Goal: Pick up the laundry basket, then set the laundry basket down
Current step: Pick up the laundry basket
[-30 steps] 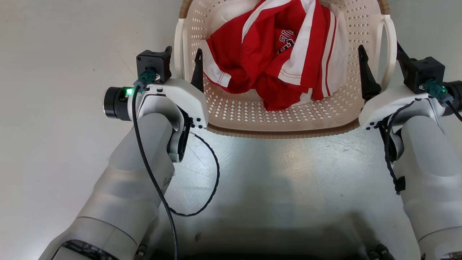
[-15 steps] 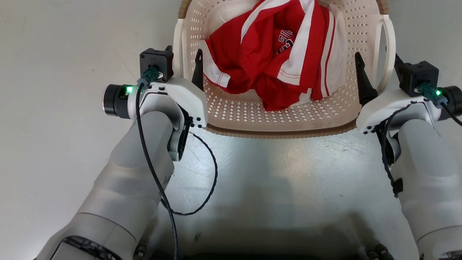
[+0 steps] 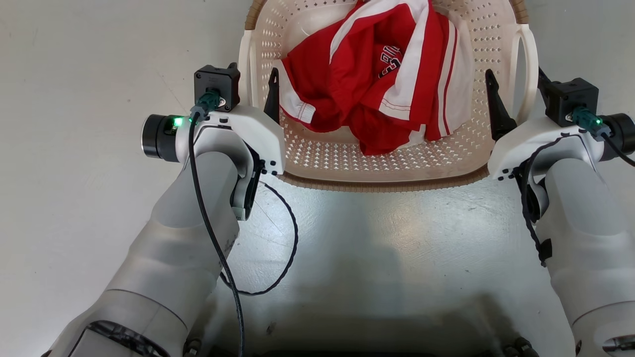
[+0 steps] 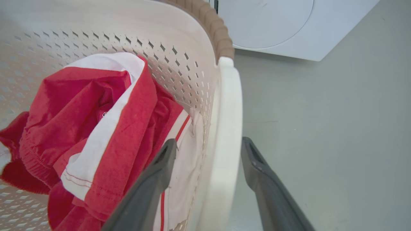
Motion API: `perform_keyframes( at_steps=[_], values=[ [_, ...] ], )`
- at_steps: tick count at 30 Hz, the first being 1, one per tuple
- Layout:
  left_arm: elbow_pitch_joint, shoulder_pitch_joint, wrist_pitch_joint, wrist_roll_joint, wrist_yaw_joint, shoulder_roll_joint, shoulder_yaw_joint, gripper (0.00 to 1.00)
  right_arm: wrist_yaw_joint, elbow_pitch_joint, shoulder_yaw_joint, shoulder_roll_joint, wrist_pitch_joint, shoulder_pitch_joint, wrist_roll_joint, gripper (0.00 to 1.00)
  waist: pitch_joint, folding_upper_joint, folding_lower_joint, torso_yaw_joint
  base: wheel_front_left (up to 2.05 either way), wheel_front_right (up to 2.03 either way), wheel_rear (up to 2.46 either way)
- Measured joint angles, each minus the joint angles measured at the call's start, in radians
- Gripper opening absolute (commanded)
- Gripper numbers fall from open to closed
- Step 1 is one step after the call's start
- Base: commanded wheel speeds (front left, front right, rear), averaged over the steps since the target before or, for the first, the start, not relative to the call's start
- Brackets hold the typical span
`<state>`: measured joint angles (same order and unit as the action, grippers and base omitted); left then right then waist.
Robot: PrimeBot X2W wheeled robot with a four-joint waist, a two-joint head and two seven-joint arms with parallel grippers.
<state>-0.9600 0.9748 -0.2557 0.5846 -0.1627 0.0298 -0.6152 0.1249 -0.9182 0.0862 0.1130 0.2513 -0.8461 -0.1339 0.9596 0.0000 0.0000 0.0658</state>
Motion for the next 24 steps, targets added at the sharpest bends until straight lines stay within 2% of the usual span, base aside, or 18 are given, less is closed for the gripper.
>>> perform_keyframes(
  at_steps=[3, 4, 5, 15, 24],
  values=[
    [-0.004, 0.0, 0.0, 0.008, 0.0, 0.0, -0.005, 1.0, 0.0, -0.006, 0.0, -0.002, 0.0, -0.002, -0.002, 1.0, -0.002, 0.0, 0.0, -0.001, 0.0, 0.0, 0.0],
    [-0.006, 0.0, 0.0, 0.008, 0.0, 0.0, -0.008, 0.9, 0.0, -0.008, 0.0, -0.004, 0.0, -0.004, -0.003, 0.5, -0.002, 0.0, 0.0, -0.001, 0.0, 0.0, 0.0],
    [-0.012, 0.001, 0.0, 0.008, 0.001, 0.0, -0.014, 0.0, 0.0, -0.01, -0.004, -0.005, 0.0, -0.006, -0.006, 0.0, -0.003, 0.0, 0.0, -0.002, 0.0, 0.0, 0.0],
    [-0.088, -0.001, 0.002, 0.079, 0.0, 0.0, -0.098, 0.0, -0.002, -0.147, -0.026, -0.014, 0.004, -0.039, -0.034, 0.0, -0.051, 0.0, 0.0, -0.005, 0.0, 0.0, 0.0],
    [-0.141, -0.05, 0.037, 0.18, 0.014, 0.002, -0.202, 0.0, -0.002, -0.31, -0.08, -0.028, 0.0, -0.041, -0.026, 0.0, -0.158, 0.0, 0.0, -0.011, 0.0, 0.0, 0.0]
  ],
)
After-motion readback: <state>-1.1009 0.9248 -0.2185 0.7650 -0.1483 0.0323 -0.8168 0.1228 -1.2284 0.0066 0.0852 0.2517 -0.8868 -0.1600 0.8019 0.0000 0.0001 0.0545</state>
